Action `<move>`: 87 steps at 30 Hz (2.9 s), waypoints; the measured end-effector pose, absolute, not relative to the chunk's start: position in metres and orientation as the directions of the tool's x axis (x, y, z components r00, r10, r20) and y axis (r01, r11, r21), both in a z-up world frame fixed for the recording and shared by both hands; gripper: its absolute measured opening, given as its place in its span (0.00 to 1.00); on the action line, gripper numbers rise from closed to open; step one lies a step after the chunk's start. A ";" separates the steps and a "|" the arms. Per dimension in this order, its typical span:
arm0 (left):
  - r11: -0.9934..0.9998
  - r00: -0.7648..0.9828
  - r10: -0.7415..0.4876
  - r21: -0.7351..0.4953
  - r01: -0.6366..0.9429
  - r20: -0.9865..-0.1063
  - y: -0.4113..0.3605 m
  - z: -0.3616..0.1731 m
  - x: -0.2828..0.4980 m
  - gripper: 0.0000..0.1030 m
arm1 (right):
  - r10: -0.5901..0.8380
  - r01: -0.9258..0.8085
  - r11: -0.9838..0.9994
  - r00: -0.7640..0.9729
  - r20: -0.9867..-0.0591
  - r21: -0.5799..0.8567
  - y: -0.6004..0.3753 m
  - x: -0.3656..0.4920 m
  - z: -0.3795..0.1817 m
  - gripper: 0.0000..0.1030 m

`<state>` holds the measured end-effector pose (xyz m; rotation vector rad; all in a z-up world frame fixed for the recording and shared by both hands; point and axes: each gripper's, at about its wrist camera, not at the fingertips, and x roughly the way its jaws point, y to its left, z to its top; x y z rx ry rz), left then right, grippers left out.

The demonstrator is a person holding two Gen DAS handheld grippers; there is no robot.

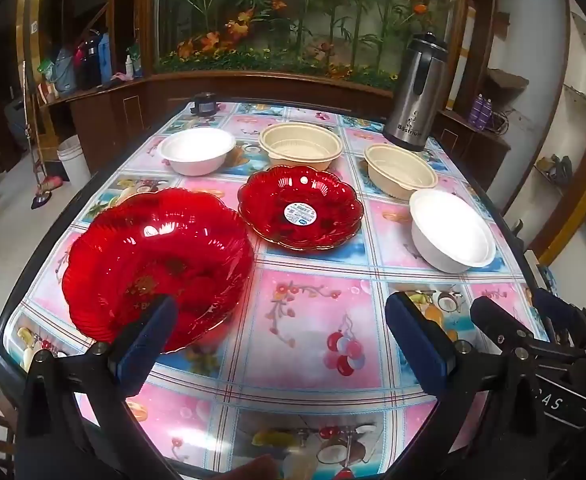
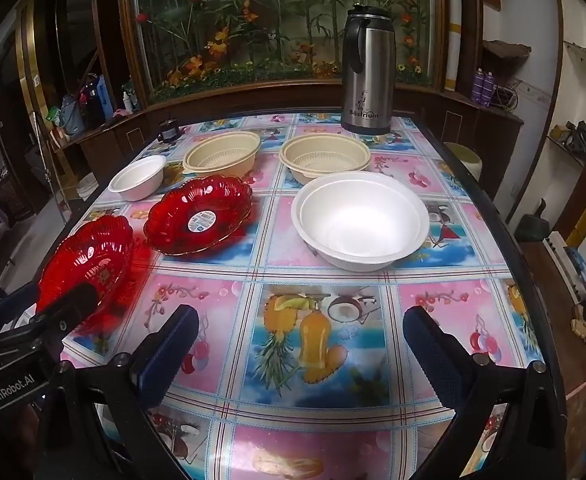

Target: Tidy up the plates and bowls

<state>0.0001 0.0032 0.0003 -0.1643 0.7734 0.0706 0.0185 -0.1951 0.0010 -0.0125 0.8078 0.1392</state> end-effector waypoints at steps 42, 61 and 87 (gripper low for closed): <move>0.987 0.721 0.038 -0.088 -0.137 -0.692 0.005 0.002 -0.005 1.00 | 0.110 -0.123 0.992 0.686 -0.719 0.035 -0.184 0.019 -0.003 1.00; 0.987 0.720 0.035 -0.089 -0.134 -0.693 0.004 0.001 -0.005 1.00 | 0.108 -0.123 0.992 0.685 -0.721 0.032 -0.184 0.019 -0.004 1.00; 0.988 0.719 0.030 -0.088 -0.127 -0.695 -0.001 0.000 -0.006 1.00 | 0.109 -0.120 0.992 0.684 -0.721 0.036 -0.188 0.016 -0.003 1.00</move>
